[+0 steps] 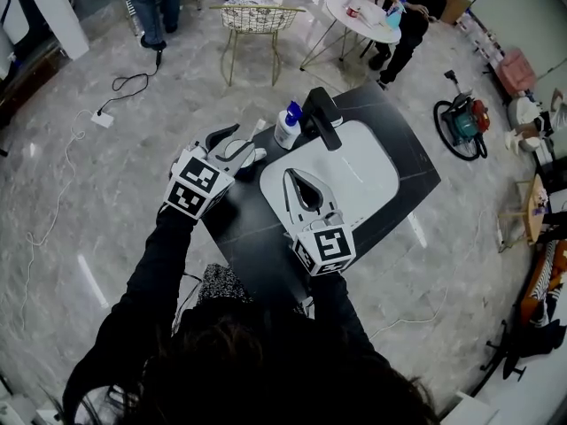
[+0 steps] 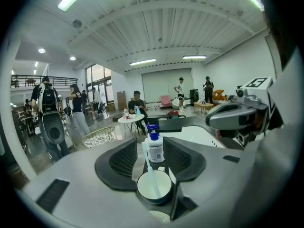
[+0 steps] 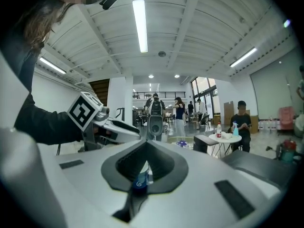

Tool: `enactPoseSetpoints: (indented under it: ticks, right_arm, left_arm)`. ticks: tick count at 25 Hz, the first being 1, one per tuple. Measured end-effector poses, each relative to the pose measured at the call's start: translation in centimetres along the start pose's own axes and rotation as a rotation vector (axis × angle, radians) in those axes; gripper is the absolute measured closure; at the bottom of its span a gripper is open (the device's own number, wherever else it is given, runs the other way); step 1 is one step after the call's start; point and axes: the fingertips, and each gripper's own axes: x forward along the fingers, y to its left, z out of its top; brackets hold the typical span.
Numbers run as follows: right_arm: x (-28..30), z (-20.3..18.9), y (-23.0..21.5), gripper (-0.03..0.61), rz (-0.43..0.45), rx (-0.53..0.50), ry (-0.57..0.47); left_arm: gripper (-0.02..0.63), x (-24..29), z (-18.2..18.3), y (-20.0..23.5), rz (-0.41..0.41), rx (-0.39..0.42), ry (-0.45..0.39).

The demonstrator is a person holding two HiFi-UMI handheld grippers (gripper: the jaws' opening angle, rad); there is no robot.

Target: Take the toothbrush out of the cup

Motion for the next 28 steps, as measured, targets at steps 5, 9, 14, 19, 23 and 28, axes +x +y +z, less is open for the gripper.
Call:
enactPoseSetpoints:
  ticks: [5,9,14,19,23,28]
  right_arm:
    - [0.0,-0.5,-0.4,0.574,-0.012,0.006,0.01]
    - [0.0,-0.8,-0.6,0.574,-0.017,0.008,0.015]
    - [-0.1,-1.1,-1.0,0.574,-0.023,0.011,0.021]
    - [0.0,-1.3,-1.1,0.574,-0.024,0.017,0.024]
    - [0.0,-1.3,-1.3,0.574,-0.025,0.017,0.025]
    - [-0.1,-1.4,-1.4,0.574,-0.031,0.012,0.027]
  left_arm:
    - [0.456,2.8,-1.9,0.4,-0.056,0.041,0.129]
    - [0.456,4.8,-3.7,0.7,-0.087,0.034,0.207]
    - [0.456,6.6,-5.7,1.0,-0.093,0.038,0.282]
    - [0.457,7.7,-7.6,0.3,-0.116,0.024,0.328]
    - [0.479,8.0,-7.7,0.0,-0.134,0.017,0.337]
    - [0.559,8.0,-8.0,-0.3,-0.155,-0.014,0.354]
